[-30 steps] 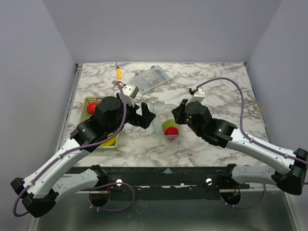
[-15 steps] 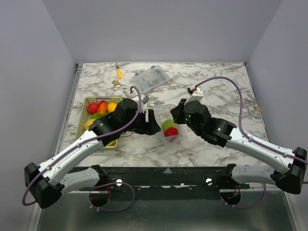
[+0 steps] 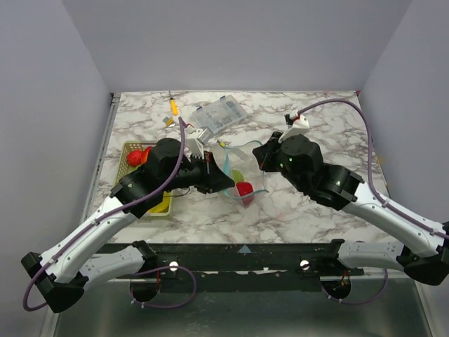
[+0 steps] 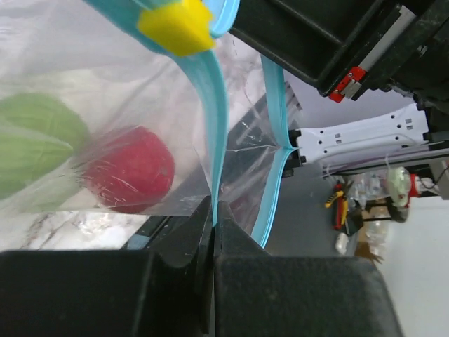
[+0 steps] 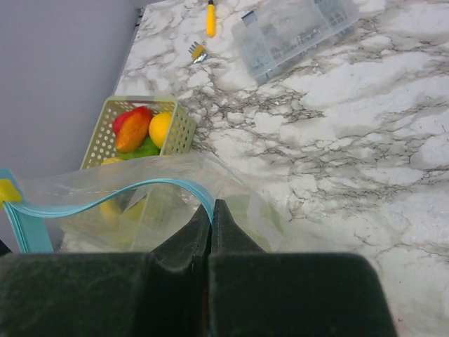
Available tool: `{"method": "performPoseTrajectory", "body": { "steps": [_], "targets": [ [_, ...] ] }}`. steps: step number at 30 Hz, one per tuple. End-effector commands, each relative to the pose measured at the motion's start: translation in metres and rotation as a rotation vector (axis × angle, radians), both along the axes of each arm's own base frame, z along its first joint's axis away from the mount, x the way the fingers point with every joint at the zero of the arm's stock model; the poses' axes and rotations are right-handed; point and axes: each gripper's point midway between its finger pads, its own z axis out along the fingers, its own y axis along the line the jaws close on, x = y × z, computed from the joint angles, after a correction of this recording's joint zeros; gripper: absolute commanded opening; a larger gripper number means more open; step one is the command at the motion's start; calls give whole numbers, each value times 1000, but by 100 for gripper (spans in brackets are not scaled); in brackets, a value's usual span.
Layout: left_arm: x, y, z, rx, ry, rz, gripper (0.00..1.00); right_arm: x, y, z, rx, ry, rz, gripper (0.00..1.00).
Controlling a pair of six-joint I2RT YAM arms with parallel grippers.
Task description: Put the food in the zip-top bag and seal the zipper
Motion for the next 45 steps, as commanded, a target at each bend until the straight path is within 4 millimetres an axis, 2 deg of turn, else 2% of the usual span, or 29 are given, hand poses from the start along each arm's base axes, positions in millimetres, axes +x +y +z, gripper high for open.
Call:
{"method": "performPoseTrajectory", "body": {
  "steps": [1, 5, 7, 9, 14, 16, 18, 21, 25, 29, 31, 34, 37, 39, 42, 45],
  "targets": [
    [1, -6, -47, 30, 176, 21, 0, 5, -5, -46, -105, 41, -39, 1],
    [23, 6, -92, 61, 279, 99, 0, 19, -14, -104, -260, 91, -130, 1],
    [30, 9, -91, 42, 284, 99, 0, 22, -14, -113, -309, 106, -147, 1],
    [33, 12, -77, 42, 242, 95, 0, 26, -8, -104, -332, 107, -135, 1],
    [20, 12, -9, -56, 111, 26, 0, 27, 11, -41, -254, 60, -53, 1],
    [16, 13, 2, -81, 100, 19, 0, 23, 14, -25, -210, 54, -28, 1],
    [16, 16, -1, -67, 106, 30, 0, 16, 14, -16, -174, 56, -10, 1],
    [19, 18, -24, -39, 153, 51, 0, 11, 13, -19, -155, 65, 11, 1],
    [29, 22, -64, -16, 226, 95, 0, 18, 5, -55, -222, 67, -44, 1],
    [44, 28, -97, 39, 279, 133, 0, 35, -13, -110, -399, 94, -158, 1],
    [46, 28, -97, 53, 285, 117, 0, 38, -17, -118, -468, 122, -182, 1],
    [48, 28, -68, 31, 216, 96, 0, 40, -11, -88, -459, 126, -183, 1],
    [46, 30, -35, 2, 150, 85, 0, 37, 4, -52, -359, 86, -104, 1],
    [42, 29, -24, -25, 140, 73, 0, 32, 8, -45, -324, 101, -78, 1],
    [40, 27, -26, -30, 157, 59, 0, 24, 12, -47, -297, 116, -31, 1],
    [44, 28, -53, 2, 200, 85, 0, 23, 7, -65, -298, 119, -43, 1]
  ]
}}
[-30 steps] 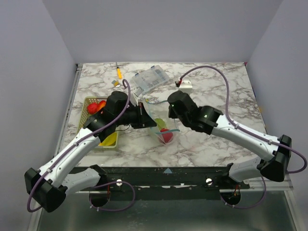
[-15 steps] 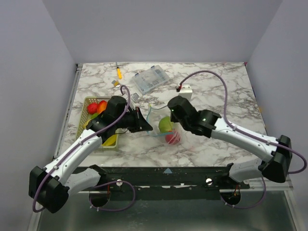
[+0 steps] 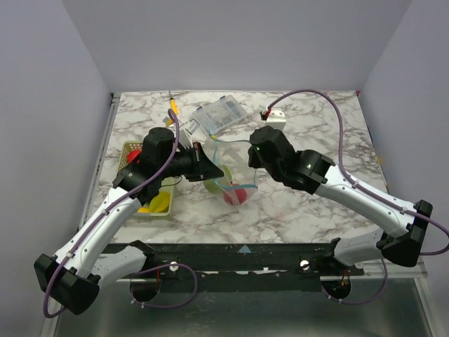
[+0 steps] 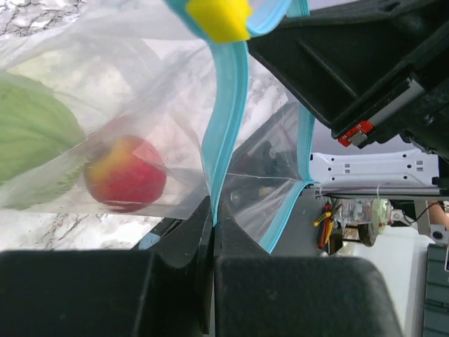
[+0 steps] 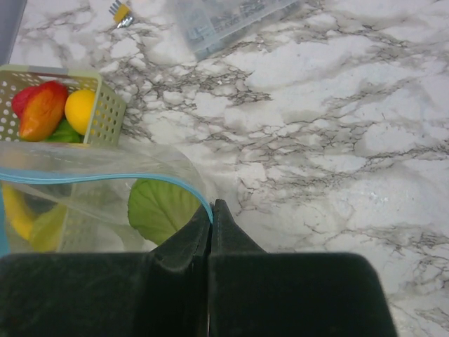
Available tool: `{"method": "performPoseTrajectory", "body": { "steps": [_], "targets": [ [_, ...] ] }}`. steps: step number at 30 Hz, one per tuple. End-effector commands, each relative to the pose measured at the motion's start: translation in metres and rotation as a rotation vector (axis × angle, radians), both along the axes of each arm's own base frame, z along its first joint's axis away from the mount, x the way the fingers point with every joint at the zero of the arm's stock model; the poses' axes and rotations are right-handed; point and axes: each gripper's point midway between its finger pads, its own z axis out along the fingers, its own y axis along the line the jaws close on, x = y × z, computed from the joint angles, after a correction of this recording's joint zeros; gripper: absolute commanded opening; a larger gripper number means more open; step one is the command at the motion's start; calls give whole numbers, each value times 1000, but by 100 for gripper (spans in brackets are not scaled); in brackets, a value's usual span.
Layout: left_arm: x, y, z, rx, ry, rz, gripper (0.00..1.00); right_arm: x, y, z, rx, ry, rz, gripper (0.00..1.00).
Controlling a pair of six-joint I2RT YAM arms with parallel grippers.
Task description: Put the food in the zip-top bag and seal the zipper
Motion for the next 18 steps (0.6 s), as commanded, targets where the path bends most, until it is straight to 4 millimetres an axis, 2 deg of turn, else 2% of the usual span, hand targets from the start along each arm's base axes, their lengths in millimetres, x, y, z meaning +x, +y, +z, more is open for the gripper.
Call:
{"method": "performPoseTrajectory", "body": {
  "steps": [1, 4, 6, 7, 9, 13, 16, 18],
  "targets": [
    [0, 1, -37, 38, 66, -8, 0, -6, -7, -34, -31, 42, 9, 1],
    [7, 8, -65, 94, 111, 27, 0, -1, -18, -64, -79, 28, -38, 1],
    [9, 9, -64, 89, 119, 26, 0, 1, -27, -82, -144, 48, -71, 1],
    [9, 9, -58, 79, 108, 24, 0, 1, -30, -82, -169, 58, -83, 1],
    [8, 7, -38, 45, 74, 14, 0, 3, -28, -70, -178, 65, -89, 1],
    [4, 3, -4, -19, 34, -10, 0, 0, -8, -16, -14, 7, 4, 1],
    [0, -1, 8, -56, 34, -30, 0, -9, 1, 14, 92, -16, 67, 1],
    [0, -4, 6, -73, 47, -39, 0, -12, 2, 19, 111, -11, 79, 1]
  ]
}}
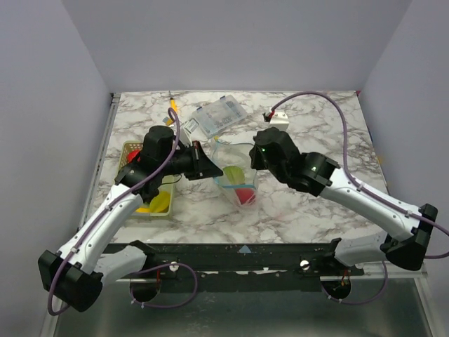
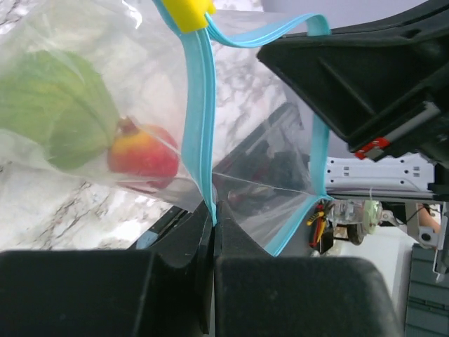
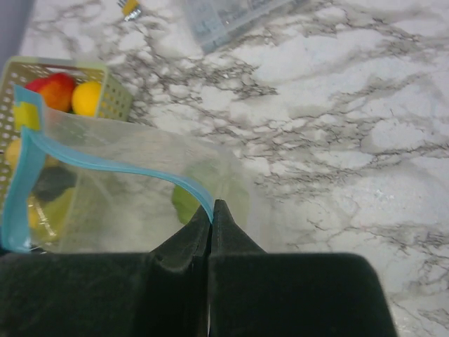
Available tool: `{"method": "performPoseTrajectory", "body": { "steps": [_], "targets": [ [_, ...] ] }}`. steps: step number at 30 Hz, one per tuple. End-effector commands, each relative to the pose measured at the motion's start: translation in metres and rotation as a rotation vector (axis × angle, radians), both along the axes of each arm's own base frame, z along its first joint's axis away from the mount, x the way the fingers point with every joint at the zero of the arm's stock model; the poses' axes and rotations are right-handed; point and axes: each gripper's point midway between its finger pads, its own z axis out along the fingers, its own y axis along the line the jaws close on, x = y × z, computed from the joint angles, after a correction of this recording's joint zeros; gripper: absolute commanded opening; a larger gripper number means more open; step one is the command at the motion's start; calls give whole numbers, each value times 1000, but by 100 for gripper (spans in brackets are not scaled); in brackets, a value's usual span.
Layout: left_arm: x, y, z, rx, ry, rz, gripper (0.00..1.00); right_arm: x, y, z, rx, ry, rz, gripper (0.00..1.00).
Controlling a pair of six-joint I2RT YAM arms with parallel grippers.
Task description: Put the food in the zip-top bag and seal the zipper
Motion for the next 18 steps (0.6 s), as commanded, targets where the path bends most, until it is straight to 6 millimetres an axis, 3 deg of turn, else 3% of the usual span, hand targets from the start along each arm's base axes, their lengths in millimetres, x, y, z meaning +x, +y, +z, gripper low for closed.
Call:
{"method": "performPoseTrajectory", "body": {
  "steps": [1, 8, 12, 18],
  "targets": [
    [-6, -8, 20, -86, -9, -45, 0, -8, 6, 37, 113, -34, 54, 1],
    [7, -11, -31, -8, 80, -31, 0, 9, -19, -28, -76, -19, -89, 1],
    [10, -8, -30, 20, 64, -27, 1, 10, -19, -28, -102, -2, -101, 1],
    [8, 4, -16, 72, -21, -16, 50, 10, -2, -8, -7, -26, -41, 1]
  ]
}}
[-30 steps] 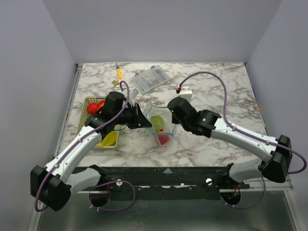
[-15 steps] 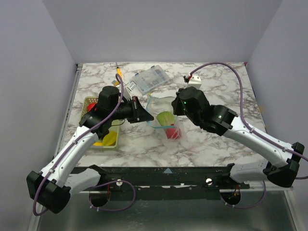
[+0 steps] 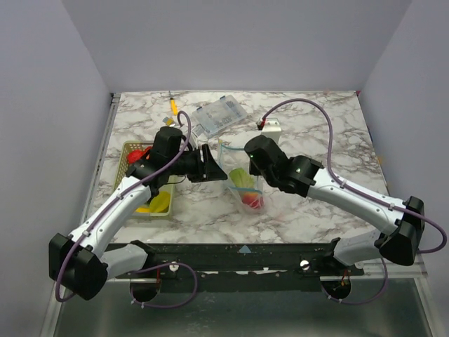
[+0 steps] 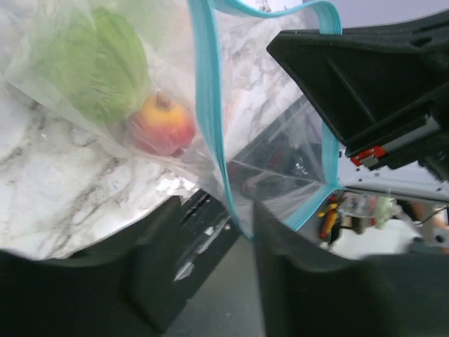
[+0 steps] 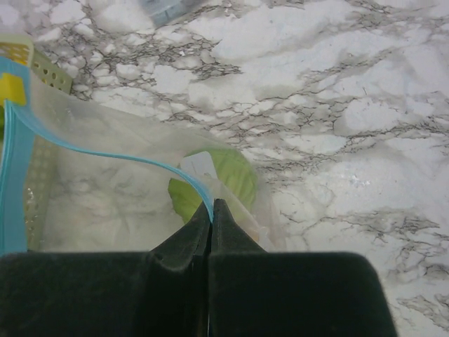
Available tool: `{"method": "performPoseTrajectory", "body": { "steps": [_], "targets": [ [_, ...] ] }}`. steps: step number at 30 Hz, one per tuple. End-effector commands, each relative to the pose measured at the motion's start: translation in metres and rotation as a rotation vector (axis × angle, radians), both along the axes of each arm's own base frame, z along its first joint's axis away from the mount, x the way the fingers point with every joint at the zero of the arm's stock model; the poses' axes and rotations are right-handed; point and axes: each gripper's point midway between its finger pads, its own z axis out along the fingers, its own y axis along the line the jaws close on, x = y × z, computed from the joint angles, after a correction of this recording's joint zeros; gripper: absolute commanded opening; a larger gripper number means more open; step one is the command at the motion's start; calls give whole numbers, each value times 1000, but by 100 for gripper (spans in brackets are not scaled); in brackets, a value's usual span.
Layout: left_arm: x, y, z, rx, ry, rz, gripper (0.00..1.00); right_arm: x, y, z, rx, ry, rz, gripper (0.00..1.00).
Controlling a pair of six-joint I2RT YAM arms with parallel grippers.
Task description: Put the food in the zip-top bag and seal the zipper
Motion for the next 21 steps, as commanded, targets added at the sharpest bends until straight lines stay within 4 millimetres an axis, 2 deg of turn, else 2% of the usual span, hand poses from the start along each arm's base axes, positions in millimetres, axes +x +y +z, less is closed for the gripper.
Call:
{"method": "performPoseTrajectory", "body": {
  "steps": [1, 3, 6, 9, 12, 14, 17, 21],
  "targets": [
    [-1, 14, 25, 46, -130, 11, 64, 5, 6, 28, 76, -47, 7, 1],
    [-5, 24, 25, 83, -154, 27, 81, 5, 9, 26, 79, -41, 13, 1],
    [-12, 48, 27, 159, -209, 101, 97, 4, 9, 25, 85, -41, 16, 1],
    [-7, 95, 19, 329, -266, 303, 99, 2, 9, 27, 93, -44, 22, 1],
    [1, 162, 5, 534, -281, 607, 99, 1, 7, 29, 104, -54, 34, 1],
    [3, 193, -6, 634, -278, 736, 98, -1, 6, 32, 113, -63, 39, 1],
    [4, 223, -31, 726, -165, 870, 99, -3, 3, 33, 110, -70, 42, 1],
    [10, 231, -65, 692, 25, 918, 99, -5, -4, 36, 115, -80, 35, 1]
  ]
}}
